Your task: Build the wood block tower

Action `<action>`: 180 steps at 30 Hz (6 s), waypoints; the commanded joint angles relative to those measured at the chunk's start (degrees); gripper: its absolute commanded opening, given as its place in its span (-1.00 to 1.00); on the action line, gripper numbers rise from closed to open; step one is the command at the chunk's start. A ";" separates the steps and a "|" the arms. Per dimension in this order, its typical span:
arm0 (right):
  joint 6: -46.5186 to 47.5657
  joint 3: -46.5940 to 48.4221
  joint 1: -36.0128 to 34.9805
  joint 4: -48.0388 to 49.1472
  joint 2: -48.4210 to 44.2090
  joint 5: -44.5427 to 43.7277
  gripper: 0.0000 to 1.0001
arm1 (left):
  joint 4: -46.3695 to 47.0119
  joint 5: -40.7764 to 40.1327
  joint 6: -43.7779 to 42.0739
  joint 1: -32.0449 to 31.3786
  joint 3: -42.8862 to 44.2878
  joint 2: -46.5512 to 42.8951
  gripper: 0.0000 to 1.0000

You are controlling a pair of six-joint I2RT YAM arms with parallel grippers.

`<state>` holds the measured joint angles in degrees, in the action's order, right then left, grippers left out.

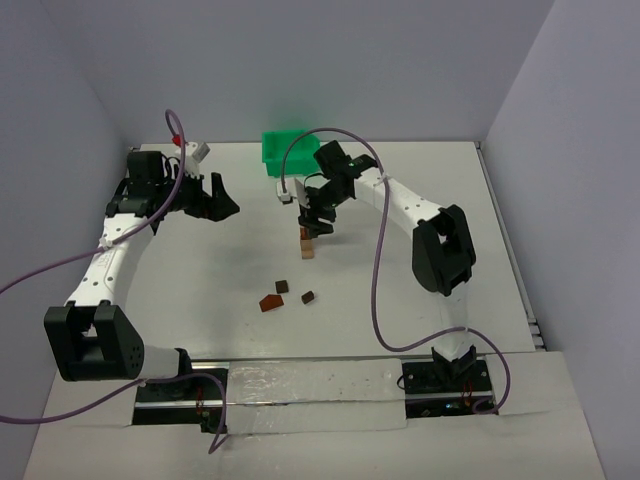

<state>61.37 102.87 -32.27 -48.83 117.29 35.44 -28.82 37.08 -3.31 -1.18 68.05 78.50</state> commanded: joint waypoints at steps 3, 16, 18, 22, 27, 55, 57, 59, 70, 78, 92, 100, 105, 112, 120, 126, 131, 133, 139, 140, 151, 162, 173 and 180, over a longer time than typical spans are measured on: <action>-0.90 3.04 -0.25 1.19 1.62 2.44 -0.87 | 2.45 -0.87 0.68 -0.23 0.77 -0.63 0.99; -3.70 7.15 0.40 0.46 4.55 6.15 -0.84 | 1.77 0.23 0.25 -0.26 1.19 -0.24 0.98; -3.81 7.61 0.50 0.09 4.97 6.35 -0.83 | 1.61 0.40 0.20 -0.31 1.34 -0.14 0.98; -3.72 8.18 0.81 -0.66 5.54 6.66 -0.83 | 1.66 0.54 0.28 -0.31 1.74 0.34 0.98; -3.71 8.72 1.49 -1.42 6.09 7.34 -0.81 | 1.84 1.05 0.42 -0.31 1.99 0.86 0.98; -4.25 11.65 3.53 -3.91 9.40 10.31 -0.68 | 1.40 1.11 0.10 -0.93 2.61 1.92 0.99; -4.16 11.52 3.62 -3.87 9.45 10.35 -0.68 | 1.40 1.11 0.01 -0.93 2.65 2.05 0.98; -4.27 11.56 3.66 -3.80 9.58 10.53 -0.67 | 1.40 1.02 0.15 -1.04 2.70 2.12 0.99; -4.25 11.19 3.88 -3.36 9.87 10.88 -0.63 | 1.13 0.89 -0.03 -1.37 2.89 2.62 0.99; -4.16 10.86 3.88 -3.11 9.97 10.81 -0.61 | 1.11 0.80 -0.03 -1.46 3.05 2.62 0.98; -3.88 10.06 3.80 -3.20 10.09 11.05 -0.53 | 1.13 0.97 -0.12 -1.64 3.05 2.97 0.99; -3.54 9.81 3.62 -3.12 10.28 10.65 -0.49 | 1.13 0.89 -0.20 -1.90 3.09 3.02 0.99; -3.28 9.47 3.53 -3.19 10.40 10.18 -0.48 | 1.13 0.80 -0.28 -1.98 2.96 2.99 0.98; -2.75 8.75 3.18 -3.23 10.32 9.82 -0.47 | 1.13 0.80 -0.38 -1.98 3.05 3.15 0.98; -2.49 8.05 2.90 -3.38 9.97 9.72 -0.45 | 1.22 0.80 -0.39 -2.07 2.96 3.06 0.98; -2.22 7.64 2.42 -3.47 9.72 9.57 -0.41 | 1.22 0.80 -0.48 -2.07 2.88 2.99 0.98; -2.47 7.68 2.14 -3.48 9.78 9.38 -0.37 | 1.22 0.80 -0.47 -2.07 2.79 2.82 0.99; -2.54 7.75 2.07 -3.47 9.85 9.33 -0.34 | 1.17 0.80 -0.52 -2.07 2.79 2.74 0.99; -2.58 7.70 1.86 -3.47 10.21 9.09 -0.33 | 1.10 0.86 -0.56 -2.07 2.88 2.83 0.99; -2.62 7.72 1.86 -3.47 10.26 9.03 -0.33 | 1.13 0.89 -0.56 -2.07 2.85 2.89 0.99; -2.62 7.74 1.82 -3.51 10.89 8.86 -0.25 | 1.13 1.02 -0.60 -2.07 3.18 3.19 0.98; -2.52 7.45 1.51 -3.66 11.14 8.86 -0.19 | 1.04 1.05 -0.48 -2.07 3.56 3.52 0.98; -3.16 7.90 1.42 -3.23 11.44 8.86 -0.08 | 1.04 1.06 -0.53 -2.16 3.40 3.42 0.99; -3.40 8.05 1.42 -2.91 11.64 8.65 -0.02 | 0.96 1.09 -0.59 -2.16 3.40 3.33 0.99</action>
<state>58.17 110.30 -30.38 -51.92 127.87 43.69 -28.88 36.87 -3.44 -2.96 68.62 81.97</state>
